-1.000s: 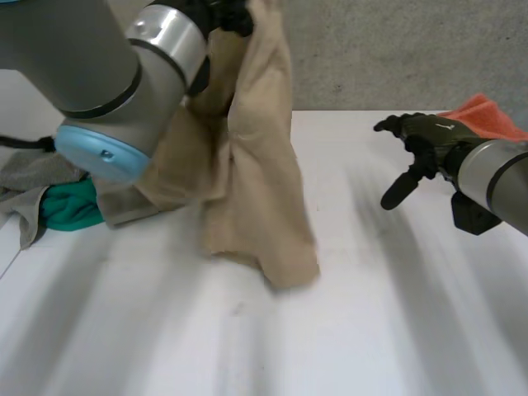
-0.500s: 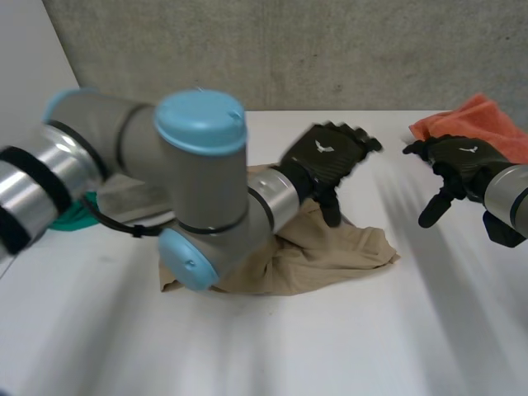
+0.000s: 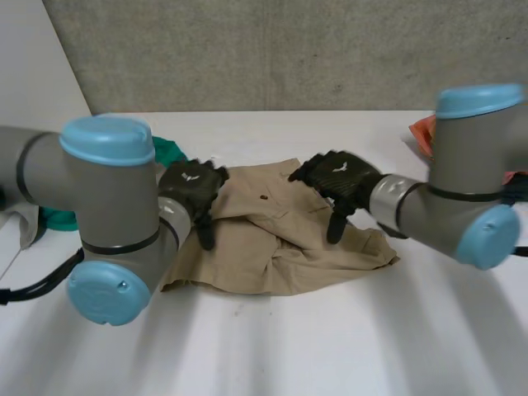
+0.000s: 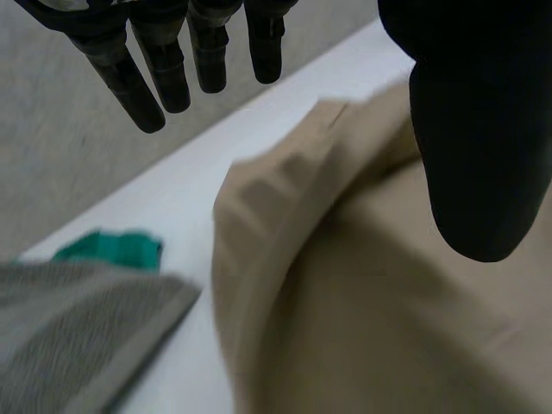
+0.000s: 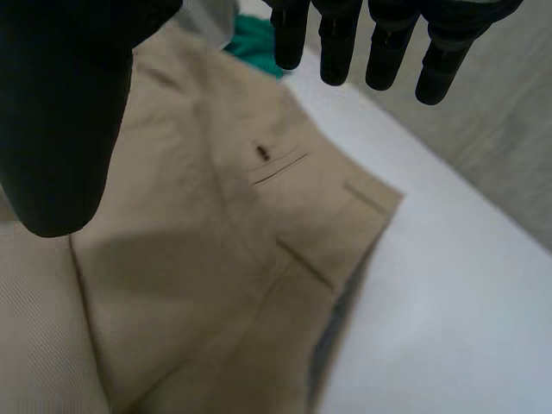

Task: Fold the laundry.

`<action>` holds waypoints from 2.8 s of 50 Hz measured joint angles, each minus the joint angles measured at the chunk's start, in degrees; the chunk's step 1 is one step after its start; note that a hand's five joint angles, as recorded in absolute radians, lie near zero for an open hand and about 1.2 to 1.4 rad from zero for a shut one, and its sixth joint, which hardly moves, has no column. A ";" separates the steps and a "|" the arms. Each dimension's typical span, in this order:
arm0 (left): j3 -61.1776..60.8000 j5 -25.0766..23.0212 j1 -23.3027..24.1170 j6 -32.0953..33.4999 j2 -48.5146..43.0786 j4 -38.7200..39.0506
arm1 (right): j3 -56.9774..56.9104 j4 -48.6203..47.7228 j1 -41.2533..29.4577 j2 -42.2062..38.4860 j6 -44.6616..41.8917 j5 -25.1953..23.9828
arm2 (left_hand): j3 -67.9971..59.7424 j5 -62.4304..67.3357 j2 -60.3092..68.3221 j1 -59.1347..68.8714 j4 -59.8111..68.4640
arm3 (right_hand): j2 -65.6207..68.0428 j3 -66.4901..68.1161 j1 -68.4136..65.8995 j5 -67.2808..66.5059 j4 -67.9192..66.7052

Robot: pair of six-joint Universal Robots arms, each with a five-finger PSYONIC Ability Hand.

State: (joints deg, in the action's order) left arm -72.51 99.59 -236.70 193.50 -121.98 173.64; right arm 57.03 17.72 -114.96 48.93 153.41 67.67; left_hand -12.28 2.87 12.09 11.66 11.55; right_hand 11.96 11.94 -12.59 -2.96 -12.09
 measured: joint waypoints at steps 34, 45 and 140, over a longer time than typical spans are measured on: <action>49.32 -11.00 -4.63 7.72 -10.19 18.39 | -24.46 -48.21 -2.91 -4.88 8.38 22.17 | -55.65 52.96 56.17 52.25 56.82 | 55.21 55.79 -48.70 -54.02 -56.27; 30.89 -13.49 -4.32 9.72 -11.35 20.23 | -7.34 -34.98 -3.67 -1.76 8.20 18.00 | -53.52 52.60 53.90 52.79 54.62 | 55.25 56.23 -50.62 -54.47 -56.45; 46.86 -6.89 -5.37 -5.05 7.48 -14.30 | -13.16 -7.26 8.35 22.97 14.94 13.75 | -55.72 53.72 56.38 54.75 56.85 | 55.18 56.05 -51.48 -54.56 -56.51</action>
State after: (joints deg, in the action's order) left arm -25.65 92.70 -242.06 188.45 -114.50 159.34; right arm 43.88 10.47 -106.61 71.90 168.36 81.42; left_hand -68.00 56.59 68.47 66.42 68.40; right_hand 67.14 67.99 -64.07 -57.52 -68.60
